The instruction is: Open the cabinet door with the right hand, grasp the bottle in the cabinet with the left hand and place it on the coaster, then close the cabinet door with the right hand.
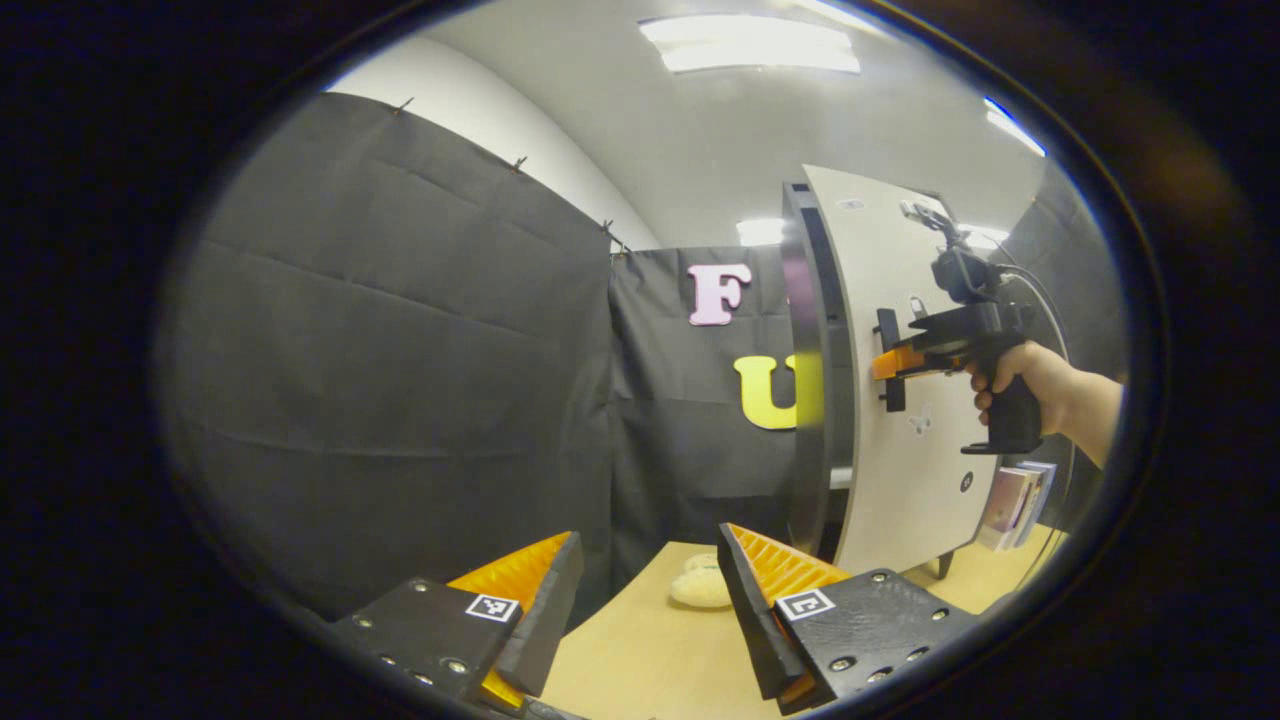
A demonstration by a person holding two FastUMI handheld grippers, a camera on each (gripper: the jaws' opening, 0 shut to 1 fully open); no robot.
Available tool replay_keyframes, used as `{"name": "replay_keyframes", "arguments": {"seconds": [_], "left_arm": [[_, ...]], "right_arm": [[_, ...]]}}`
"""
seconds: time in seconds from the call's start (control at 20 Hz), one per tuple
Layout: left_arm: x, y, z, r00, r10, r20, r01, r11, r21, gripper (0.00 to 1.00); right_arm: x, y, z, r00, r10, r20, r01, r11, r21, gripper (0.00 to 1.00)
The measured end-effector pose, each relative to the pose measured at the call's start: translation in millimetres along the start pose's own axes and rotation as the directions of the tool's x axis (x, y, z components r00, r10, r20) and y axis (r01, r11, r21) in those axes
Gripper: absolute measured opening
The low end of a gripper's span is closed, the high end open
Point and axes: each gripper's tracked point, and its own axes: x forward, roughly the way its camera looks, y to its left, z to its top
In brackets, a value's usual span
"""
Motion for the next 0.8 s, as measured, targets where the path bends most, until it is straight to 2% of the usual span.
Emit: {"name": "replay_keyframes", "arguments": {"seconds": [0.25,0.8], "left_arm": [[46.4,-30.0,-4.2,1.000,-0.031,0.003,0.031,1.000,0.005,0.78],[52.1,-37.1,2.0,0.997,-0.078,0.011,0.078,0.997,0.017,0.78]], "right_arm": [[-3.0,-2.4,-1.6,1.000,0.023,-0.002,-0.023,1.000,0.000,0.24],[-19.1,-7.4,-3.0,0.996,0.085,0.003,-0.085,0.996,-0.003,0.24]]}}
